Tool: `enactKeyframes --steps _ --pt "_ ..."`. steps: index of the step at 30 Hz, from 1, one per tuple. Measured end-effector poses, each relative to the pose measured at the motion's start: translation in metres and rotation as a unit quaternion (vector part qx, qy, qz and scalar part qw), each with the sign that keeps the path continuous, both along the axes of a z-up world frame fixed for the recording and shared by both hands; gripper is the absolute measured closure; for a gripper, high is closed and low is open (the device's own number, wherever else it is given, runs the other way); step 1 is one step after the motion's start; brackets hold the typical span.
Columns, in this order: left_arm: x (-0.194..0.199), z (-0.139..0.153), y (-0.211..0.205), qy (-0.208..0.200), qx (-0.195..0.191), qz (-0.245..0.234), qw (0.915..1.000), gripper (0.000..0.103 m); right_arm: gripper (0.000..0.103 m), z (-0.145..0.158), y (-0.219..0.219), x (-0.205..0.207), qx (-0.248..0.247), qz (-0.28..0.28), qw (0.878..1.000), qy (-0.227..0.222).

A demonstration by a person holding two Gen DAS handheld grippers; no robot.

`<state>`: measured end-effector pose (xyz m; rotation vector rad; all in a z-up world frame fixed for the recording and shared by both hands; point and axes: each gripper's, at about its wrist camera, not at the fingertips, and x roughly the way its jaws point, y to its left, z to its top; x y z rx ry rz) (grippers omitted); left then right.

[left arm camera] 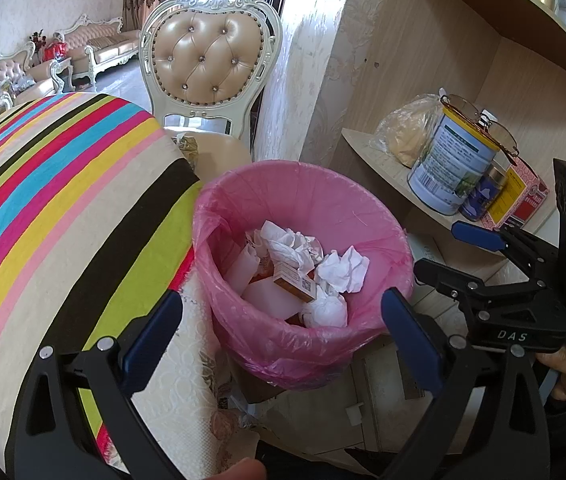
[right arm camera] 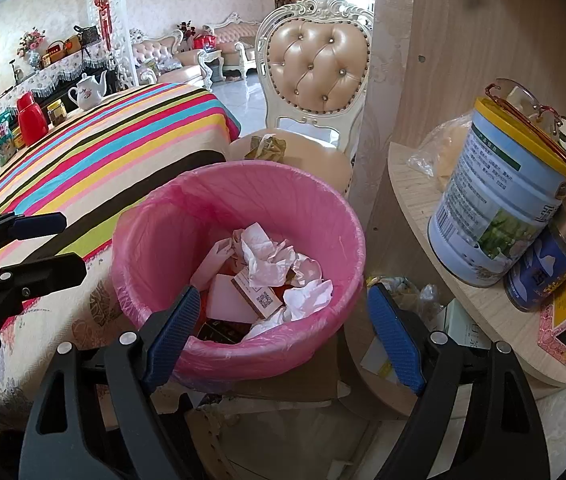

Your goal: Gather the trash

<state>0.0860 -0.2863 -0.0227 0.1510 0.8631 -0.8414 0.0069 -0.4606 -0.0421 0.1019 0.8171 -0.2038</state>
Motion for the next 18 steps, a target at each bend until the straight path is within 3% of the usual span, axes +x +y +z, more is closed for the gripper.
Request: enactKeyframes --steps 18 --pt "-0.0052 0.0001 -0.0049 -0.012 0.008 -0.006 0.9999 0.007 0.023 -0.0016 0.0005 -0.0002 0.000 0.001 1.000 0.000"
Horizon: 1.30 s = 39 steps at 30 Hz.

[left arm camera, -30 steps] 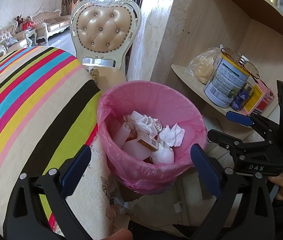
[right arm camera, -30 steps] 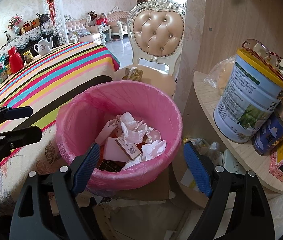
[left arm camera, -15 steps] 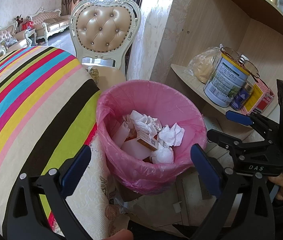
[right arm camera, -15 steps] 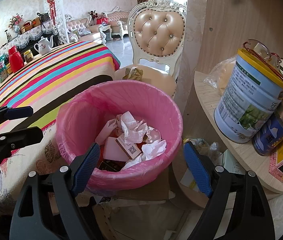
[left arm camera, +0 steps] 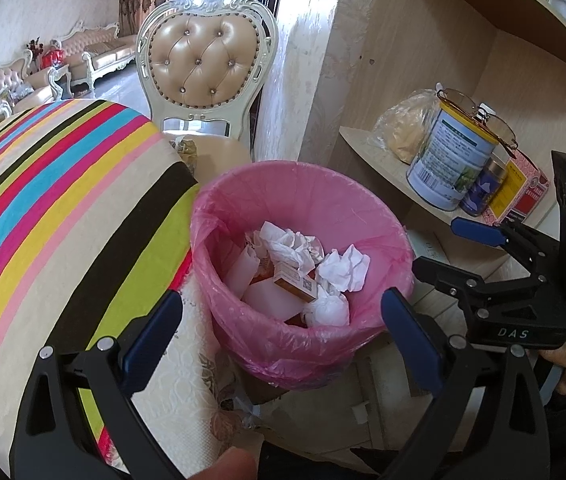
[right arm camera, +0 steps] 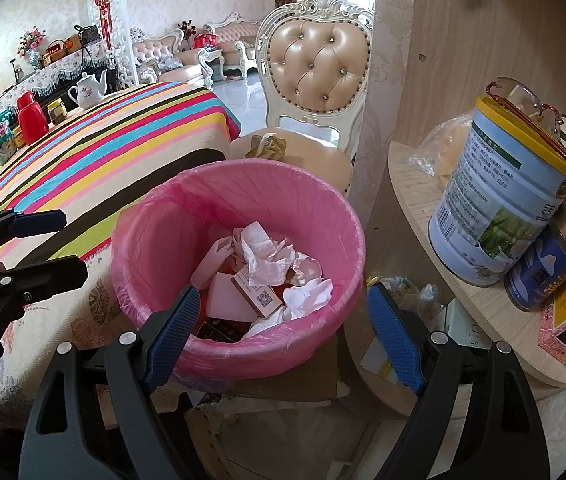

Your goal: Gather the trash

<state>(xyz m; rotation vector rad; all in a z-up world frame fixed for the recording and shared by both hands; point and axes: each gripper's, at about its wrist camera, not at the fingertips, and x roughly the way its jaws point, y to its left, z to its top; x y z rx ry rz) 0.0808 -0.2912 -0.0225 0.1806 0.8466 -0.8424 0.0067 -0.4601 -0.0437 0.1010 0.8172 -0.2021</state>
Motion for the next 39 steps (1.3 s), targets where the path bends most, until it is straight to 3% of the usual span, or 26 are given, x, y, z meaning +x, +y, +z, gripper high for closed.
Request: enactKeyframes --steps 29,39 --pt "-0.001 -0.002 -0.010 -0.031 0.025 0.004 0.9992 0.006 0.023 -0.010 -0.005 -0.001 0.004 -0.002 1.000 0.004" --pt "-0.001 -0.002 -0.013 -0.021 0.028 -0.002 0.9994 0.006 0.023 -0.011 -0.005 0.000 0.005 -0.003 1.000 0.006"
